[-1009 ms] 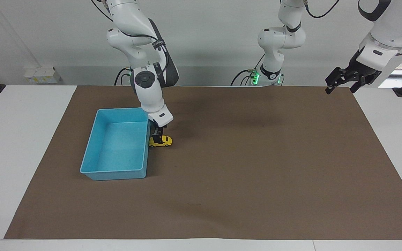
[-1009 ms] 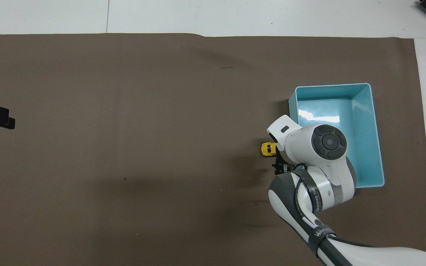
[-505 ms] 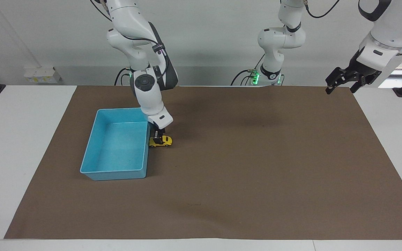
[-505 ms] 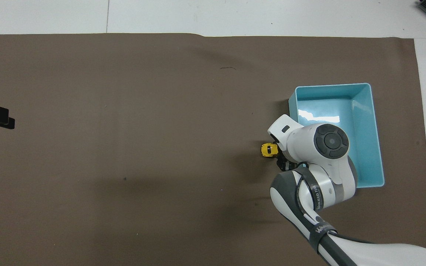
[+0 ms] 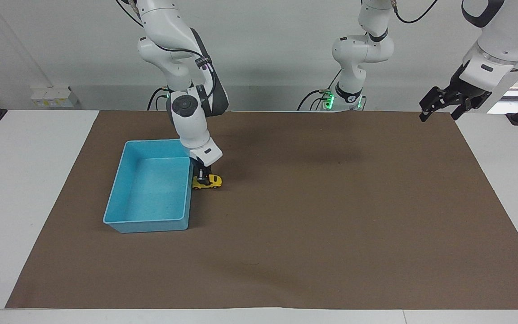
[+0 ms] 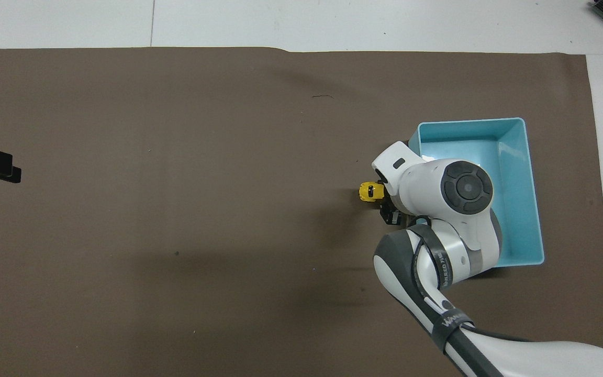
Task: Wind up and store yellow beetle car
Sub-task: 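Grasp the yellow car beside the box with the right gripper, then lift the car with the right gripper into the blue box, then lower the car onto the box floor and open the right gripper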
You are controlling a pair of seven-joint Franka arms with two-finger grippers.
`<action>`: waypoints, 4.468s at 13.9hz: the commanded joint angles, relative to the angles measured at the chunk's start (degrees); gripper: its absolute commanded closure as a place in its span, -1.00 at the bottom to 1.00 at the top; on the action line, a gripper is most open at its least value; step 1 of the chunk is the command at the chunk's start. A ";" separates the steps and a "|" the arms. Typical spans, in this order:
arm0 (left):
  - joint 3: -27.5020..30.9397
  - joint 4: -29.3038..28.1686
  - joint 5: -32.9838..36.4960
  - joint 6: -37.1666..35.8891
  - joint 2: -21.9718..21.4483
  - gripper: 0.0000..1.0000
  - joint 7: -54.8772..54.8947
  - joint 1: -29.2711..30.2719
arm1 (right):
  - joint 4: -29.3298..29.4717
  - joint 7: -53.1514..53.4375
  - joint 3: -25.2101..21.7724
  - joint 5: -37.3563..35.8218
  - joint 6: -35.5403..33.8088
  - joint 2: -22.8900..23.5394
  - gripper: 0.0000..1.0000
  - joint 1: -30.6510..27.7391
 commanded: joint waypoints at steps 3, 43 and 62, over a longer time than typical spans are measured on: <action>-0.77 -0.69 0.51 -0.66 -0.79 -1.00 -0.27 0.88 | 10.45 2.41 0.14 -1.61 -11.03 1.35 1.00 2.09; -0.77 -0.69 0.51 -0.66 -0.79 -1.00 -0.27 0.88 | -10.79 -24.83 -0.65 -3.03 -4.05 -6.04 1.00 -19.35; -0.77 -0.69 0.51 -0.66 -0.79 -1.00 -0.27 0.88 | 6.94 -7.46 0.49 -1.97 -23.70 -5.07 -1.00 -19.44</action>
